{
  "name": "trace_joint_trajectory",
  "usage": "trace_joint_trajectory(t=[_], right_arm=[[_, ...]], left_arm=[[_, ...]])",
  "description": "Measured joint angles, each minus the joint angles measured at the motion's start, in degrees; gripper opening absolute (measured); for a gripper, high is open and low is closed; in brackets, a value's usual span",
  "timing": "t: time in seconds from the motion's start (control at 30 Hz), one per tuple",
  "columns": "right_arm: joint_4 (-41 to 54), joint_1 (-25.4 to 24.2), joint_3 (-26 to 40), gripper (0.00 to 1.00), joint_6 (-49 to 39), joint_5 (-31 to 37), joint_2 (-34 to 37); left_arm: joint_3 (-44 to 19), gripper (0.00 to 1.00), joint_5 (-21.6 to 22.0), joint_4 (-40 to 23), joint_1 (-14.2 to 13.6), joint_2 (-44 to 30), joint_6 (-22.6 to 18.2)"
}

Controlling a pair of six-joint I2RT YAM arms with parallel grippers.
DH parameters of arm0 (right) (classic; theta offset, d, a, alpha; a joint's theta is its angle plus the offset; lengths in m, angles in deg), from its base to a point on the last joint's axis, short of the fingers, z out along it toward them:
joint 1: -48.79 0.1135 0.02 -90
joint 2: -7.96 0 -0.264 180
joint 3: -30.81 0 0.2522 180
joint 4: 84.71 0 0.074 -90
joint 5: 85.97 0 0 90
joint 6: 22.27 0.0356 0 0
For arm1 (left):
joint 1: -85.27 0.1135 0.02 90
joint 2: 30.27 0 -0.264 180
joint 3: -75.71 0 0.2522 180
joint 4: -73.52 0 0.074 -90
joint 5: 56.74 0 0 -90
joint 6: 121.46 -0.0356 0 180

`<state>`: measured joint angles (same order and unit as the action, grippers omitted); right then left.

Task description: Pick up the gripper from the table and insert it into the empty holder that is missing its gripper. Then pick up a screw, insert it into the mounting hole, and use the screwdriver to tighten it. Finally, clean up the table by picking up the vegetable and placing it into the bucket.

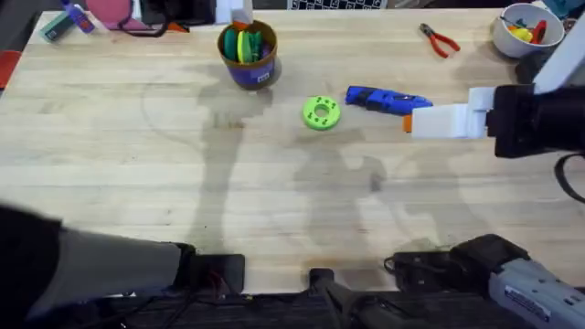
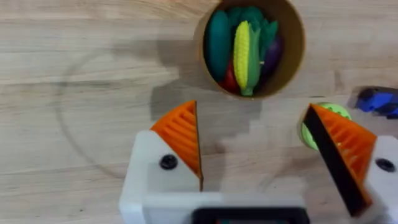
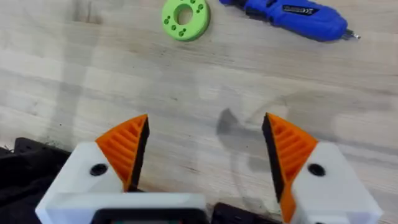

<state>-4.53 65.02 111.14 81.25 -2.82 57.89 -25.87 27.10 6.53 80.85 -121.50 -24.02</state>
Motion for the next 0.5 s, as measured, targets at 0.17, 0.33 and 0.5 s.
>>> trace_joint_trajectory(t=[0.17,0.33,0.5], right_arm=[[0.00,0.00,0.00,0.994,0.00,0.83,0.00],[0.02,0.00,0.00,0.993,0.00,1.47,0.00],[0.02,0.00,0.00,0.993,0.00,1.48,0.00]], left_arm=[[6.94,0.985,0.03,-0.33,0.00,7.37,-0.26],[16.01,0.987,0.01,-2.84,0.00,14.90,-0.78],[18.90,0.985,0.03,-6.74,0.00,19.15,-1.17]])
